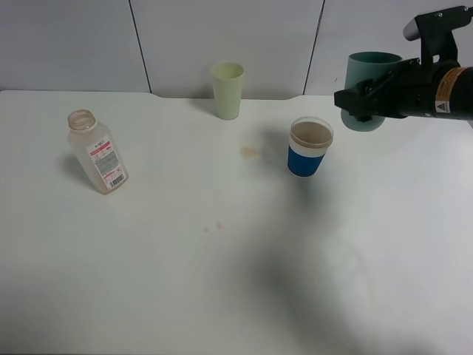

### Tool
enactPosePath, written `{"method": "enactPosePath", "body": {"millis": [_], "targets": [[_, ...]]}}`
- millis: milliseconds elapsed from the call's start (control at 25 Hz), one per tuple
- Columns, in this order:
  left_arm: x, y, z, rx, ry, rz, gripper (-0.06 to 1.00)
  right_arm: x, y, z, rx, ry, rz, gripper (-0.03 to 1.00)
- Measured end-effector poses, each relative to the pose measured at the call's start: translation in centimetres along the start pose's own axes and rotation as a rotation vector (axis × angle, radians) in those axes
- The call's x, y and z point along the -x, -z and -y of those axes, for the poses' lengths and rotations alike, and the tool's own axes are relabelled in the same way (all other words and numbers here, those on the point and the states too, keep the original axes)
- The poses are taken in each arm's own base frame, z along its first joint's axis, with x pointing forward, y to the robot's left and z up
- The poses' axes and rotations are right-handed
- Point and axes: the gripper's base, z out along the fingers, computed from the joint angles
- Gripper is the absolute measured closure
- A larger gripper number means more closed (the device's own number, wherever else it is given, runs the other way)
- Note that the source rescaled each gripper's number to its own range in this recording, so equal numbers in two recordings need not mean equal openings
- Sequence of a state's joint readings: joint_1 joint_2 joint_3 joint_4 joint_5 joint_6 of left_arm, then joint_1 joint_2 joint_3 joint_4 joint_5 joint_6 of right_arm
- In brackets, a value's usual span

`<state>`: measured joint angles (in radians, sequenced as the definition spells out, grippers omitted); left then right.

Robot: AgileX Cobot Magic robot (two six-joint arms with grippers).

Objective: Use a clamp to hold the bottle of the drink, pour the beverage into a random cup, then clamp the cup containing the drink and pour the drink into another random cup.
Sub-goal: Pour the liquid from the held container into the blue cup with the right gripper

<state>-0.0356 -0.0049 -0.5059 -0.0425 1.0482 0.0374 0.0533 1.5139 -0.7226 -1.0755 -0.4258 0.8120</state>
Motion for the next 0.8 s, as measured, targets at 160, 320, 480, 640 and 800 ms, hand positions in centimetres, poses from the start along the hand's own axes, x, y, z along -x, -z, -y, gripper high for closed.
{"method": "enactPosePath", "body": {"millis": [160, 320, 480, 640, 800], "targets": [[0.0, 0.0, 0.0, 0.000, 0.000, 0.000, -0.05, 1.3, -0.1, 1.0, -0.053, 0.025, -0.054, 0.95], [0.0, 0.0, 0.0, 0.000, 0.000, 0.000, -0.05, 2.1, -0.1, 1.7, -0.111, 0.074, -0.076, 0.95], [0.0, 0.0, 0.0, 0.000, 0.000, 0.000, -0.05, 2.0, -0.1, 1.8, -0.141, 0.140, -0.103, 0.95], [0.0, 0.0, 0.0, 0.000, 0.000, 0.000, -0.05, 1.9, -0.3, 1.1, -0.123, 0.239, -0.132, 0.95], [0.0, 0.0, 0.0, 0.000, 0.000, 0.000, -0.05, 1.8, -0.5, 0.4, -0.115, 0.332, -0.171, 0.95]]}}
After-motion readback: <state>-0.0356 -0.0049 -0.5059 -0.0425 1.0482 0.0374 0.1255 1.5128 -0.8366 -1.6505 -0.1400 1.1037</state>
